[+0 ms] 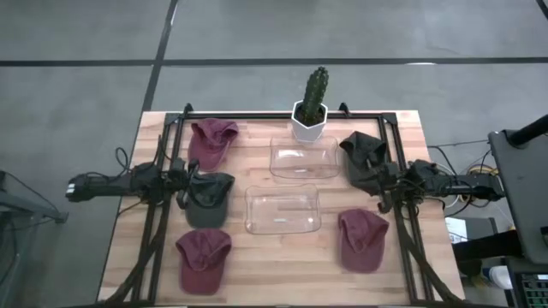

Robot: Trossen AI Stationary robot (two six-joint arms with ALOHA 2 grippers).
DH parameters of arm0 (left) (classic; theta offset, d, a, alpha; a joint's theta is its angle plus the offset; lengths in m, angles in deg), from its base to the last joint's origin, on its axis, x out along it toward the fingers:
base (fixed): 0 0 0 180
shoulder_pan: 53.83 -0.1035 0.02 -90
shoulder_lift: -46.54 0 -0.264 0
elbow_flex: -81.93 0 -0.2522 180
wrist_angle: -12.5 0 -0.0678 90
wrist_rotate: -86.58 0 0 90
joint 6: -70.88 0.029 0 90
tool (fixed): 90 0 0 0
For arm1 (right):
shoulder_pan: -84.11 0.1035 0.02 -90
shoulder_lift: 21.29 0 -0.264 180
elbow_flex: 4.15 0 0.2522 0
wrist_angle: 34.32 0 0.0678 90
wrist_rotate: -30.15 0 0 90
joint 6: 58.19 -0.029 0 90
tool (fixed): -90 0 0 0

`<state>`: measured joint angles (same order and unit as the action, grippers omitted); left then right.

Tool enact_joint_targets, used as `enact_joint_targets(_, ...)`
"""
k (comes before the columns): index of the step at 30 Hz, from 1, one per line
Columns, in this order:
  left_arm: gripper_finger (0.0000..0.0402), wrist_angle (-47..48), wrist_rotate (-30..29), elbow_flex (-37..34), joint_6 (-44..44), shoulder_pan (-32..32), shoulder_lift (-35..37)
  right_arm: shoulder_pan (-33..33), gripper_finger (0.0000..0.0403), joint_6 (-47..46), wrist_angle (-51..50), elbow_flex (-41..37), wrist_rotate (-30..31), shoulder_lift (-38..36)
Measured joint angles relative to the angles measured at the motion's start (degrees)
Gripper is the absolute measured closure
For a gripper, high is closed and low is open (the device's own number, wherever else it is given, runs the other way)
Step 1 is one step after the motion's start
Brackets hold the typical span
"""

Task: Pick & Place hat
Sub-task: Put the right black cap into the top transparent bin

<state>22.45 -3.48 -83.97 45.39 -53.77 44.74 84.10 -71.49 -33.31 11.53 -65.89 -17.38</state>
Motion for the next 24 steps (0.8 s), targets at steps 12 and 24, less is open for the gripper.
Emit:
enact_joint_targets(12,0.0401,0.0,0.0,0.0,-1.5,0.0,0.0,0.0,0.0374,0.6,-42.3,31.9,20.3,19.4)
enact_joint_targets(24,0.0401,0.0,0.0,0.0,-1.5,0.0,0.0,-0.2,0.0374,-32.0,-86.5,54.4,38.5,40.4)
